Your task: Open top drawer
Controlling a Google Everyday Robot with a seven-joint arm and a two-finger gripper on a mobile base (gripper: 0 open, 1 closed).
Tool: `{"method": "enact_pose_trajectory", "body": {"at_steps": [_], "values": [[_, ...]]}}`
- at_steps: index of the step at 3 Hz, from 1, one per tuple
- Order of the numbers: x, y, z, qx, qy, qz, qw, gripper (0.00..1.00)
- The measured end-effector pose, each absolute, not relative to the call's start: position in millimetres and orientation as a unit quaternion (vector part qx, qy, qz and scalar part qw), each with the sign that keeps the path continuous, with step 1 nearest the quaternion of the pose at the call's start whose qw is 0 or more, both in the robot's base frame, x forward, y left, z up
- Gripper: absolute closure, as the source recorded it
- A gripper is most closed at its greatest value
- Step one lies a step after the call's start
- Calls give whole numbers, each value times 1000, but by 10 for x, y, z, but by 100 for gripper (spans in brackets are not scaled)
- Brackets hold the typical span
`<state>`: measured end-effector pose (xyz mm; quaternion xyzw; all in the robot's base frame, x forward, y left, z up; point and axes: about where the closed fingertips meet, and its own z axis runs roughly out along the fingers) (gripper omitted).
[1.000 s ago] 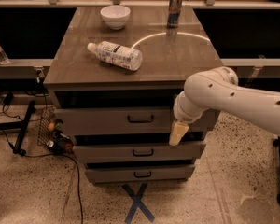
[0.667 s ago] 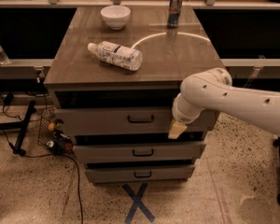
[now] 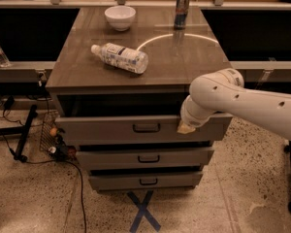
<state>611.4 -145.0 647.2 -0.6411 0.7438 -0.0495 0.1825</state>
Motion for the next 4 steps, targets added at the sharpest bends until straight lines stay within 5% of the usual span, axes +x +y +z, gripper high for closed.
{"method": "enact_pose_trajectory", "body": {"at_steps": [1, 2, 4], "values": [[6113, -1450, 6533, -641, 744, -49, 182, 96], [5748, -1556, 6627, -653, 739, -43, 158, 92], [5732, -1548, 6612, -653, 739, -43, 158, 38]]}}
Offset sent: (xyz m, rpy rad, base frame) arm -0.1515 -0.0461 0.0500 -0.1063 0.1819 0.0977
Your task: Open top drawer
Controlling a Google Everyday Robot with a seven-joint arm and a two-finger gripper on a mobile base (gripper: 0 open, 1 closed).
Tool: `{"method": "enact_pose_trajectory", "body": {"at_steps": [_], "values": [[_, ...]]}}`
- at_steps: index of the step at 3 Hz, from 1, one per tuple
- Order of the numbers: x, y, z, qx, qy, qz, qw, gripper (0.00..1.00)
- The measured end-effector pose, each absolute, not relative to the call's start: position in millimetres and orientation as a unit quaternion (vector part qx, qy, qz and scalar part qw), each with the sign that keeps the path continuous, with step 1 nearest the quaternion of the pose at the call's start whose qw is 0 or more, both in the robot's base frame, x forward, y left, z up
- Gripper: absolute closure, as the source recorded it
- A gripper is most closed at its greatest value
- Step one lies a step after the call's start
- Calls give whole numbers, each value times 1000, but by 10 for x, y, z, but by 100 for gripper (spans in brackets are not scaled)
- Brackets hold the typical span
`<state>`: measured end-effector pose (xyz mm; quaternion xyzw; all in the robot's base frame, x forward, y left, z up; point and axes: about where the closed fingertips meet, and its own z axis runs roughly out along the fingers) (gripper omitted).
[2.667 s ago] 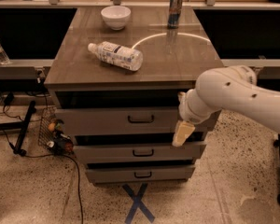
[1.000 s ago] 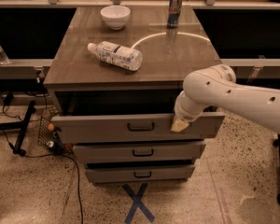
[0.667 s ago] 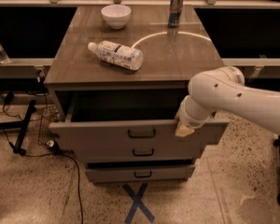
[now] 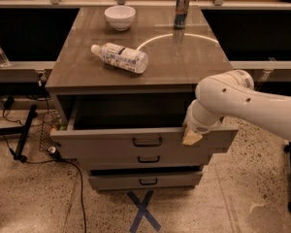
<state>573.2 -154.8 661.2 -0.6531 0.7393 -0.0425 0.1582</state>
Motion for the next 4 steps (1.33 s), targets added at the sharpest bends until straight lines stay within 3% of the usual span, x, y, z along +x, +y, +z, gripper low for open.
{"method": "enact_pose_trajectory", "body": {"at_steps": [1, 2, 3, 4], "values": [[5423, -1550, 6611, -671, 731, -23, 125, 15], [4449, -1532, 6652, -722, 690, 43, 30, 0], [4416, -1533, 6654, -724, 688, 45, 27, 0], [3966, -1555, 6686, -747, 660, 74, -20, 0]]}}
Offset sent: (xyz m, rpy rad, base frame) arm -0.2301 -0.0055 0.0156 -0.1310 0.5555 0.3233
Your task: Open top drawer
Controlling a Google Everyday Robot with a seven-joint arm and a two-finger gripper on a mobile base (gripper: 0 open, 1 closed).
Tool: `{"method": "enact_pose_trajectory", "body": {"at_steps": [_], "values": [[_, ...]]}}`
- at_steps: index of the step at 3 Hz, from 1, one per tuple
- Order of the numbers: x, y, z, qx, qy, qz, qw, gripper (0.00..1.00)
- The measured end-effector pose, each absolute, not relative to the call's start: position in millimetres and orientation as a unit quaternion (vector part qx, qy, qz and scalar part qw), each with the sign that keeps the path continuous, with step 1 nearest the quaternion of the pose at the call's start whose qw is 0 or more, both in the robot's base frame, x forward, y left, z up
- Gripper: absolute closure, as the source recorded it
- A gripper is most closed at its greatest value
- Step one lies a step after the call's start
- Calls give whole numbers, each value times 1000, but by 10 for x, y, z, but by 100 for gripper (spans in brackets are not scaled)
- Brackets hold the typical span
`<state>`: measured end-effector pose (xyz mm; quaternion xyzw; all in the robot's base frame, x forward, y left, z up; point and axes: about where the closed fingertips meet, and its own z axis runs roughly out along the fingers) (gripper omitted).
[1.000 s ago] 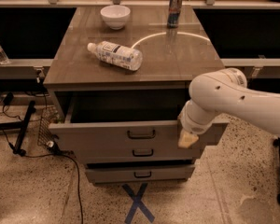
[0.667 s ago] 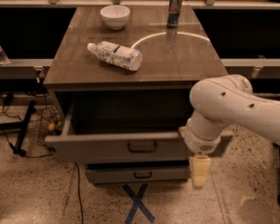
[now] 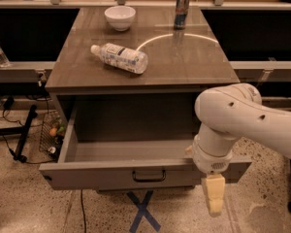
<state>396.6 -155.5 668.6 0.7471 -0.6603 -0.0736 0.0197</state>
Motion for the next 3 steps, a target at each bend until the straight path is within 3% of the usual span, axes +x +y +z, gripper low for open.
{"method": "enact_pose_trajectory", "body": {"at_steps": [2, 3], "values": [[3819, -1809, 7145, 749, -658, -74, -2, 0], [4015, -1781, 7354, 746, -660, -72, -57, 3]]}}
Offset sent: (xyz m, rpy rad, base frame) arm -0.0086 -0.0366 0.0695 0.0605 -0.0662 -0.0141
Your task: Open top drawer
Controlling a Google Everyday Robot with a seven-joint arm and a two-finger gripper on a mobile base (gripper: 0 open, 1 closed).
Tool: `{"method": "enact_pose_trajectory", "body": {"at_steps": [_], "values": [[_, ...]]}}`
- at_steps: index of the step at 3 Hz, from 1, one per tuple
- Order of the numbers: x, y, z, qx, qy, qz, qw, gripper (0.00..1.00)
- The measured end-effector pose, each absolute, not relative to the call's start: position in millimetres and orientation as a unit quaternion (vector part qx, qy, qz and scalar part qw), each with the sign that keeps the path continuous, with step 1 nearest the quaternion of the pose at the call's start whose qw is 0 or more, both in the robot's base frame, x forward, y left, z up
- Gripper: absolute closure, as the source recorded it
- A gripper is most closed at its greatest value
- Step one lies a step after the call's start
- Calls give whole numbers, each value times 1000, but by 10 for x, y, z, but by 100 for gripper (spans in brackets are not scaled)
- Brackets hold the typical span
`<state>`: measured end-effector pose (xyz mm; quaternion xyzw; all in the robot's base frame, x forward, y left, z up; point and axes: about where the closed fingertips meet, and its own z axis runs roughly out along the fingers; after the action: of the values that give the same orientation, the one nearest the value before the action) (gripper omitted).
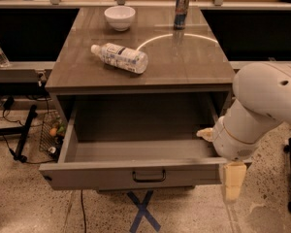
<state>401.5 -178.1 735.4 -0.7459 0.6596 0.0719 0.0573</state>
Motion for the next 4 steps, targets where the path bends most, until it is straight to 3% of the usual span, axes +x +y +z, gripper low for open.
{"method": "enact_pose_trajectory", "body": {"at_steps": [1, 3, 4], "values": [[4259, -1662, 7424, -743, 656, 65, 112, 26], [5192, -980, 7418, -746, 627, 44, 221, 88], [5426, -809, 7127, -745, 625, 42, 231, 100]]}}
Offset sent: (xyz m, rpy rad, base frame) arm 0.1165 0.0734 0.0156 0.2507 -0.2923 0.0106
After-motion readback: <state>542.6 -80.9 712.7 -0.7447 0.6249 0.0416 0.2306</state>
